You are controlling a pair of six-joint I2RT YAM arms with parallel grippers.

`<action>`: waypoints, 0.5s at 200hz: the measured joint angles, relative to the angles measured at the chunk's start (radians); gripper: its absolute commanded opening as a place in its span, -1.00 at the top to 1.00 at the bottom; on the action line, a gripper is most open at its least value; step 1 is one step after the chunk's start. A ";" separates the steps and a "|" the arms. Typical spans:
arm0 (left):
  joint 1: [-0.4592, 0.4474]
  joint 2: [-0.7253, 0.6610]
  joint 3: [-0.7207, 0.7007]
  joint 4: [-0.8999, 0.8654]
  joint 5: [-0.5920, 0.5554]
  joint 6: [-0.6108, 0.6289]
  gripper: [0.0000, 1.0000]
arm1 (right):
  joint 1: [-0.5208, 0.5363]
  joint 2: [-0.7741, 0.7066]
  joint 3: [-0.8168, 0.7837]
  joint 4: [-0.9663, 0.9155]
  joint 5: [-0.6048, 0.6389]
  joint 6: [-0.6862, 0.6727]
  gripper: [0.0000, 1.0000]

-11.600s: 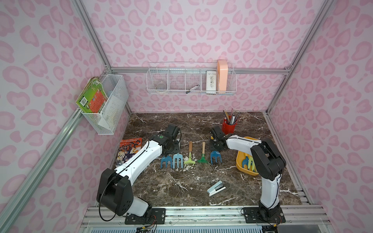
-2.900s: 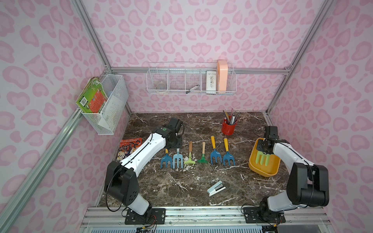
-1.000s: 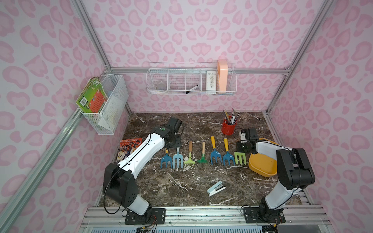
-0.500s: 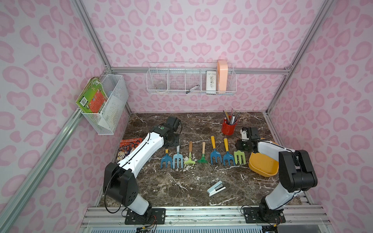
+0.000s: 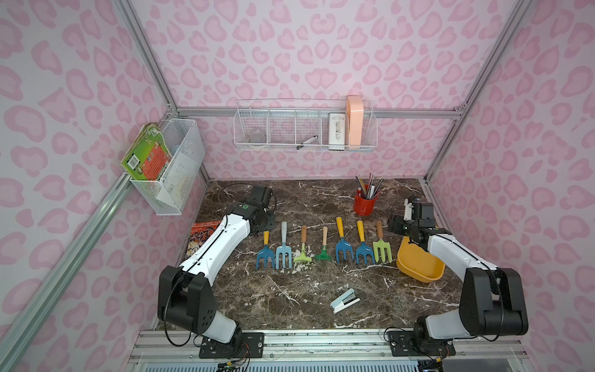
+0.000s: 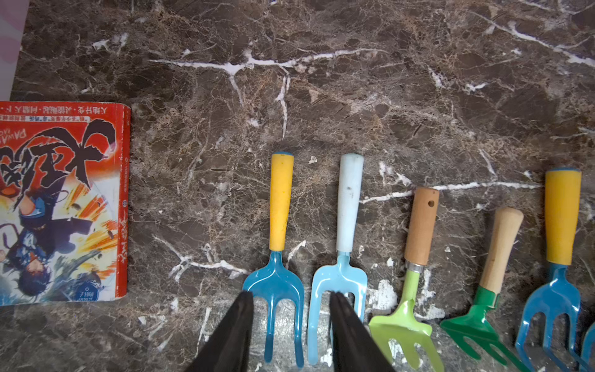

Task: Take the hand rake out of the storage box
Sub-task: Place the rake at the center of the board, then move the storage box to the center of the board.

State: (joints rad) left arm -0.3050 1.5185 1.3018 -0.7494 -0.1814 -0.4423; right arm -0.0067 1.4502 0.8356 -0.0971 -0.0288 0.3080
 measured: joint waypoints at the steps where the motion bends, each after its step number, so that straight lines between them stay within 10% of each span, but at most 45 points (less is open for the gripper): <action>1: 0.000 0.000 0.000 0.000 0.000 0.000 0.12 | -0.003 0.000 -0.001 0.000 0.000 0.002 -0.47; 100: 0.001 0.008 0.003 0.008 0.016 0.000 0.12 | -0.080 0.130 0.017 -0.014 -0.074 0.039 0.48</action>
State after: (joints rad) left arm -0.3038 1.5265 1.3048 -0.7414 -0.1658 -0.4423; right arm -0.0872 1.5806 0.8528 -0.1112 -0.1024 0.3466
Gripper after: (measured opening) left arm 0.438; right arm 0.283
